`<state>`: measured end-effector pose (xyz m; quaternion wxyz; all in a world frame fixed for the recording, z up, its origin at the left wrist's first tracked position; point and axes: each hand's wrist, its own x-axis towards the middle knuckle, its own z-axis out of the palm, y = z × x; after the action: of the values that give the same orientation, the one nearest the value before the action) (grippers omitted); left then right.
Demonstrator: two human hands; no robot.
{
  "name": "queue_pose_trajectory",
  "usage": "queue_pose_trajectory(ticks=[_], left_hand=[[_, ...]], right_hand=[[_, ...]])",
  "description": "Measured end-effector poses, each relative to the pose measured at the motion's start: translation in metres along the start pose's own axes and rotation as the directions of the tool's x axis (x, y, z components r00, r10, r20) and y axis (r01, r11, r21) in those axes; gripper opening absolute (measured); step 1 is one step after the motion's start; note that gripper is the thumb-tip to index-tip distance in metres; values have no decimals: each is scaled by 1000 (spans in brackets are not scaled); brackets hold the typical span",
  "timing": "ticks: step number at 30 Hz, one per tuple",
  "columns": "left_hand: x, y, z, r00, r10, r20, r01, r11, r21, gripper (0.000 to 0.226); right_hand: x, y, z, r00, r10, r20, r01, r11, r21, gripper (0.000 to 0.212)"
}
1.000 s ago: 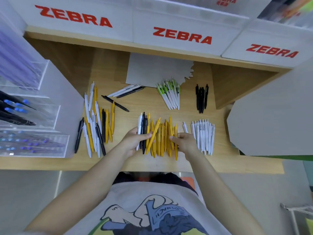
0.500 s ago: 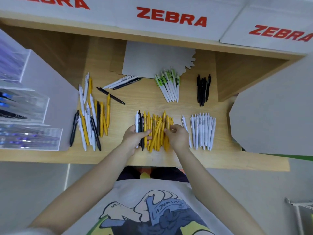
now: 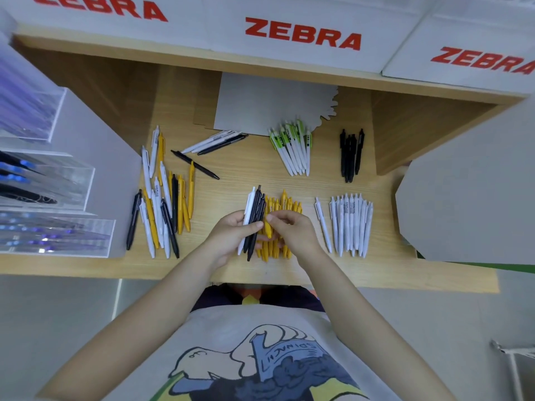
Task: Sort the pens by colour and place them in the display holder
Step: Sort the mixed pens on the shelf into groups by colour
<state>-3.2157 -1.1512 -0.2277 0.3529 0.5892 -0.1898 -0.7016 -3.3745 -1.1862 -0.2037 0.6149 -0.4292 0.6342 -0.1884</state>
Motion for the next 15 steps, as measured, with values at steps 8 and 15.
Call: queue_pose_trajectory(ticks=[8,15], left_hand=[[0,7,-7,992,9,125,-20,996,92,22],[4,9,-3,997,-38,64,35,998,46,20]], right_hand=[[-3,-4,-7,969,161,188,-180,980,84,12],[2,7,-27,983,159,-93,-160,987,1,26]])
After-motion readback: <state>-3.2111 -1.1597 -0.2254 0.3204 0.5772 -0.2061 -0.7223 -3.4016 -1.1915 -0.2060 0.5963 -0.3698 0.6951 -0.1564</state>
